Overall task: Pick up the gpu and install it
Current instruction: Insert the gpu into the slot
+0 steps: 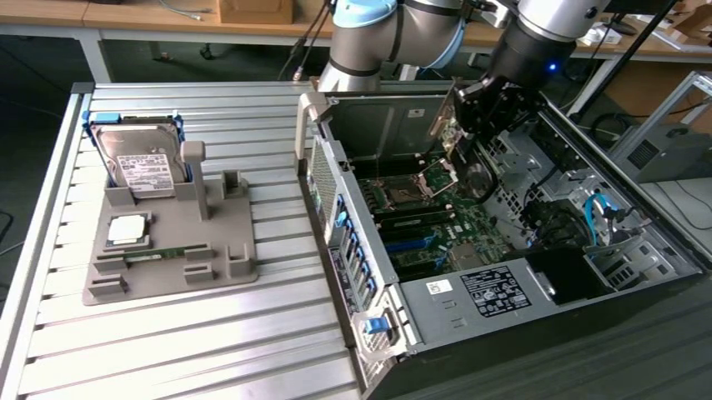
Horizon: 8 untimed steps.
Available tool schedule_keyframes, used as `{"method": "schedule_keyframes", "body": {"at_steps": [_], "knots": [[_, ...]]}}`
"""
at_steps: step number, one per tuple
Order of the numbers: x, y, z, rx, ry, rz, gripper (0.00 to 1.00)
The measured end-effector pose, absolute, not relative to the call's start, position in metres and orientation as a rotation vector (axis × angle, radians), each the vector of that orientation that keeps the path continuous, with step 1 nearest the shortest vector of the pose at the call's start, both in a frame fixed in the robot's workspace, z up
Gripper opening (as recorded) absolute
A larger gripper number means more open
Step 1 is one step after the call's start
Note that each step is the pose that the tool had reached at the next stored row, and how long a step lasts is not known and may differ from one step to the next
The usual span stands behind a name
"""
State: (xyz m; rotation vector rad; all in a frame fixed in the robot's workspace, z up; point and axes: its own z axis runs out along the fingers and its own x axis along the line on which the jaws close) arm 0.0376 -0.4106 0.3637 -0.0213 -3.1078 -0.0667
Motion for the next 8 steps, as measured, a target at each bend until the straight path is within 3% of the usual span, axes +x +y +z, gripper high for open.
{"method": "schedule_keyframes", "body": {"at_steps": [8], "knots": [[0.0376,-0.4106,0.3636,0.101,-3.105,-0.065,0.27]]}}
